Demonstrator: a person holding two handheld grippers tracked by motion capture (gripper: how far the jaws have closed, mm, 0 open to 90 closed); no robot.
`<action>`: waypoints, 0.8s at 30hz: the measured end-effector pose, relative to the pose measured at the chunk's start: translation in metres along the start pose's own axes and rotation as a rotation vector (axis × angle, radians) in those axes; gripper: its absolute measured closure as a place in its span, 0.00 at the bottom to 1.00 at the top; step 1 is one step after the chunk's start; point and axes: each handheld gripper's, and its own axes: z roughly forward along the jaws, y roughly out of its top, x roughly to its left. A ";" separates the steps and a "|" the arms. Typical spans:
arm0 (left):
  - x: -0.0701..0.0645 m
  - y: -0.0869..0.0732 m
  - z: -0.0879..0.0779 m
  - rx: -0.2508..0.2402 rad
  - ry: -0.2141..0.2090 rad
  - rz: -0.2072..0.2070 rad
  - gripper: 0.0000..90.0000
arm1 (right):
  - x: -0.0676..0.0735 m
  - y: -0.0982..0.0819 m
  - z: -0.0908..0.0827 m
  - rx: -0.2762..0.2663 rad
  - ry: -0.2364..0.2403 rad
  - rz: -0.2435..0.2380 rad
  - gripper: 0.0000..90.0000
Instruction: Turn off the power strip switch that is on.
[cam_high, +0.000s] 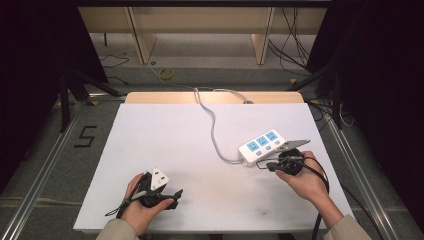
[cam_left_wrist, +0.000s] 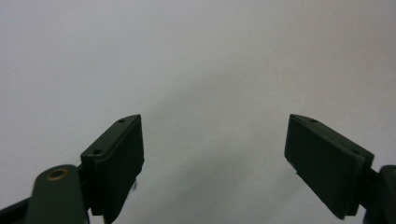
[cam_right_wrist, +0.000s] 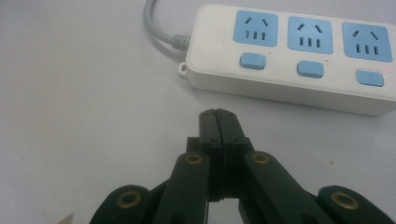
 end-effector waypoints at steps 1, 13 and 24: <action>0.000 0.000 0.000 0.000 -0.001 0.001 0.22 | -0.001 0.000 0.000 0.001 -0.002 0.002 1.00; 0.000 0.000 0.000 0.002 -0.001 0.004 0.22 | -0.006 0.001 0.001 0.013 -0.011 0.014 1.00; -0.001 0.000 0.001 0.001 -0.001 0.004 0.22 | -0.012 0.003 0.003 0.028 -0.021 0.021 1.00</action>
